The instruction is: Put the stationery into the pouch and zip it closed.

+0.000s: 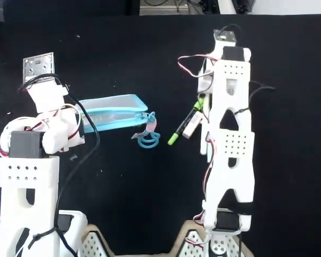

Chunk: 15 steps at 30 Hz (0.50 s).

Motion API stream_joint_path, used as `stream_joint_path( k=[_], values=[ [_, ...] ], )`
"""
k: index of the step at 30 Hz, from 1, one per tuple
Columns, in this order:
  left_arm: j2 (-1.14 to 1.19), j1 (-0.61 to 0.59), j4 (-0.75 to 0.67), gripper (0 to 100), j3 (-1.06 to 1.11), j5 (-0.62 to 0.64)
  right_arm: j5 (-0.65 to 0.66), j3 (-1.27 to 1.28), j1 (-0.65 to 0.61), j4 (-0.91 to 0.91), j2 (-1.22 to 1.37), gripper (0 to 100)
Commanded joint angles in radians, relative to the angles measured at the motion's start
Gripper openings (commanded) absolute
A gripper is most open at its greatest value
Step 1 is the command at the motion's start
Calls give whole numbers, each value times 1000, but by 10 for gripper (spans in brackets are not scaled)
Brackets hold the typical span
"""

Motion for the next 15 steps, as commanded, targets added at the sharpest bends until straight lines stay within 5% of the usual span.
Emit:
stream_joint_path(
  k=[1,15],
  values=[
    [3,1,-17,35,-2,0,0,119,-6,35,-203,10],
    [3,1,-17,35,-1,0,55,743,-104,9,-941,10]
  ],
)
